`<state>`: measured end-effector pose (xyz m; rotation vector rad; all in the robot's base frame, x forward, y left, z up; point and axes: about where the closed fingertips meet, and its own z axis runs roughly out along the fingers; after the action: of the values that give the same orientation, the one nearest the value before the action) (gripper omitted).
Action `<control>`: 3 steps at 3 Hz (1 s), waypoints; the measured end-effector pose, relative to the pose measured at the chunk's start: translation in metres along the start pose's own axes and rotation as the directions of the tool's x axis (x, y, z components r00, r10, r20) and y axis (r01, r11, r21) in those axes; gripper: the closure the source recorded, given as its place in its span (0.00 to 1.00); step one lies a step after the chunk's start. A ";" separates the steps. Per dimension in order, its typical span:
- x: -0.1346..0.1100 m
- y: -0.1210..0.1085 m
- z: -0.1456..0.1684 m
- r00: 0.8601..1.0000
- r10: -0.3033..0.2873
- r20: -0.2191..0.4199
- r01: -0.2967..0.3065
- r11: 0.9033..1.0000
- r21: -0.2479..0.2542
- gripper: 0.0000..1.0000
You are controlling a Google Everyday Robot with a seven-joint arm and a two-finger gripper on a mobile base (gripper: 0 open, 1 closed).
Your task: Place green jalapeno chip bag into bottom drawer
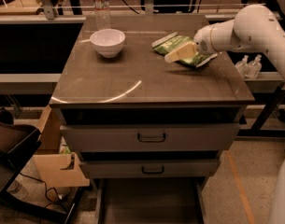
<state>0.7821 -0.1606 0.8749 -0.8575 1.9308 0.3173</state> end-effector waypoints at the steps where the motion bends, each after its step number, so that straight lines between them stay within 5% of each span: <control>1: 0.006 0.000 0.024 1.000 0.014 -0.019 -0.014 0.999 -0.031 0.02; 3: 0.021 0.006 0.051 0.997 0.038 -0.061 -0.042 0.996 -0.073 0.48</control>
Offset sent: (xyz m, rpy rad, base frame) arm 0.0315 0.0203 -0.0539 0.0065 0.1096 0.0288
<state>0.8068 -0.1377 0.8306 -0.8862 2.0035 0.3936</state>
